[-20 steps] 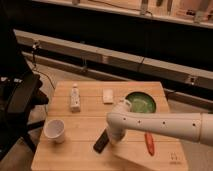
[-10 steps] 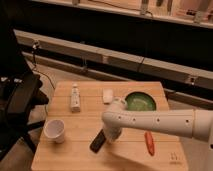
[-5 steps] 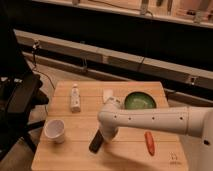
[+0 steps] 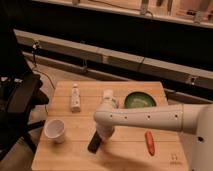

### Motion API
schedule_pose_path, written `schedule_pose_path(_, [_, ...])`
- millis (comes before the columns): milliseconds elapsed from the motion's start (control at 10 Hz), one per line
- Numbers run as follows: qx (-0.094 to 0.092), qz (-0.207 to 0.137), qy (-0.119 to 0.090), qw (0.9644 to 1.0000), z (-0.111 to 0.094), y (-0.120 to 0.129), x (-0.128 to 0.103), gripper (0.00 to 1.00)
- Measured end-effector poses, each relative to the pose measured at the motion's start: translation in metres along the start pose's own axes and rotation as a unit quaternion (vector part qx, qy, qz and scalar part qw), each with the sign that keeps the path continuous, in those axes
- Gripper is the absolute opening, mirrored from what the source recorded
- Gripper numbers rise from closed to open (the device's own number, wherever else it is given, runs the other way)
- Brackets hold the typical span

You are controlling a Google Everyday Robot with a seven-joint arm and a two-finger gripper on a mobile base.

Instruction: Push the eraser across the table

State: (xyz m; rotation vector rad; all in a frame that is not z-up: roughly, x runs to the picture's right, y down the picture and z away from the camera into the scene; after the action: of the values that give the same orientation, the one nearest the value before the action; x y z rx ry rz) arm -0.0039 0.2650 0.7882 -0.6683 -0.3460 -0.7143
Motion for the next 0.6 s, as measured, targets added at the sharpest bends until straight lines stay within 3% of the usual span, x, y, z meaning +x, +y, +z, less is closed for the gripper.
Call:
schedule_pose_path(200, [0.000,-0.008,0.002,1.0000,-0.001,0.003,0.006,0.00])
schedule_pose_path(600, [0.001,-0.018,0.003,0.9998,0.000,-0.009,-0.003,0.00])
